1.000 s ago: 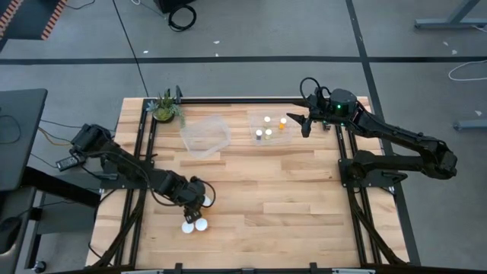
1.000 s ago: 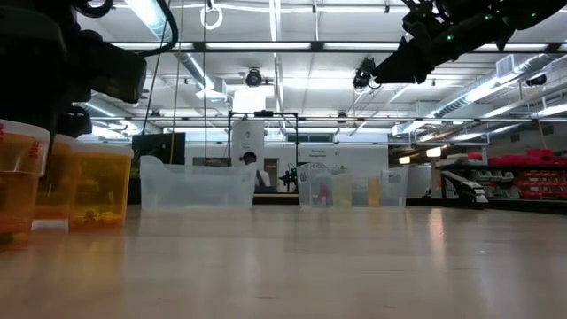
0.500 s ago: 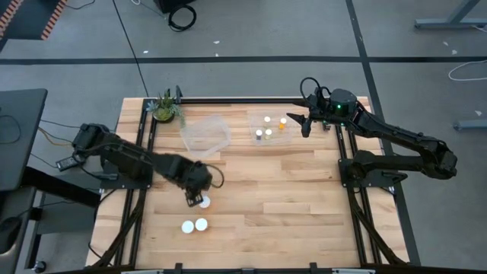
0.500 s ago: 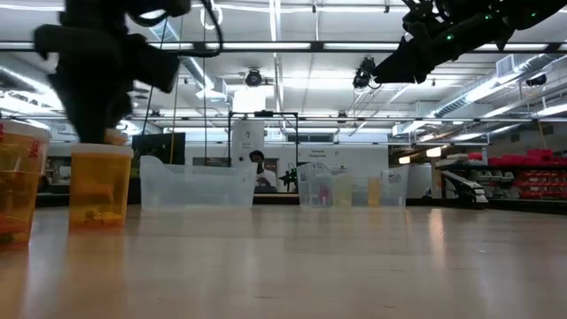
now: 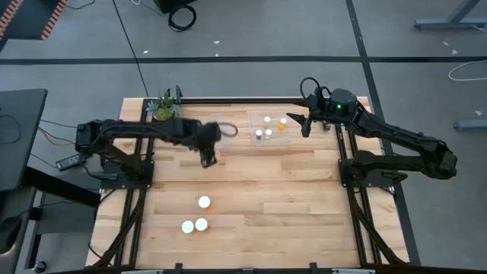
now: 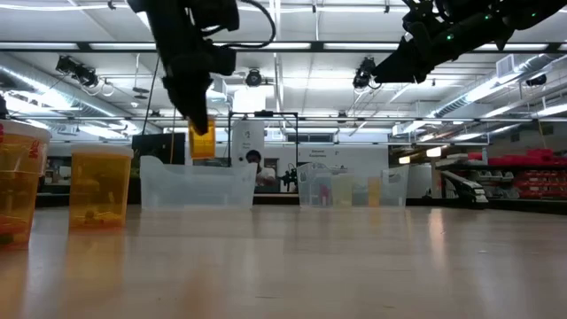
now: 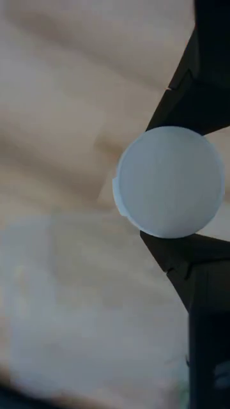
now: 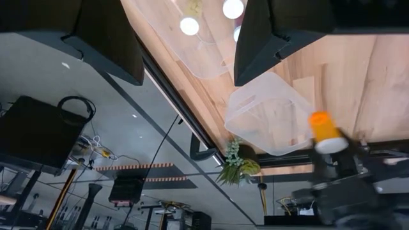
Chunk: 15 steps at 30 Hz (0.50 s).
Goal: Pick and place medicine bottles into bin by pill shape (circle, oval)
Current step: Put the orange pill bottle into the left transparent bin
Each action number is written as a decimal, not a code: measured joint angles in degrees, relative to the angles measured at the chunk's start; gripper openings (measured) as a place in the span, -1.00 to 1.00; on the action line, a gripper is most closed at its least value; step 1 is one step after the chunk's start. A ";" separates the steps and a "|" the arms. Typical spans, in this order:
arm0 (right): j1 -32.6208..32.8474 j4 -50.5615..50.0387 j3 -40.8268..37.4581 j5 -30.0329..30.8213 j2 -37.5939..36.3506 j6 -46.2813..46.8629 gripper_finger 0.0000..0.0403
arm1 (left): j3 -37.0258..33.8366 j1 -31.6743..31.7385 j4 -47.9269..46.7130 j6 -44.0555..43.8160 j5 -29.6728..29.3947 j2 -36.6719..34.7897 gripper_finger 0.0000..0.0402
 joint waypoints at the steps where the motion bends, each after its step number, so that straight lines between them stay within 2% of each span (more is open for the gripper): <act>1: 0.00 -0.01 -0.02 0.00 0.00 -0.01 0.24 | 0.00 1.73 1.21 1.37 0.03 0.01 0.07; 5: 0.00 -0.09 0.00 0.00 0.00 -0.01 0.24 | 0.00 8.18 6.45 6.99 0.99 1.03 0.06; 11: 0.00 -0.21 -0.01 0.00 0.00 -0.01 0.24 | -0.02 14.65 10.51 12.60 5.05 6.06 0.17; 15: 0.00 -0.21 0.00 0.00 0.00 -0.15 0.24 | -0.02 16.97 12.40 15.39 6.70 11.19 0.10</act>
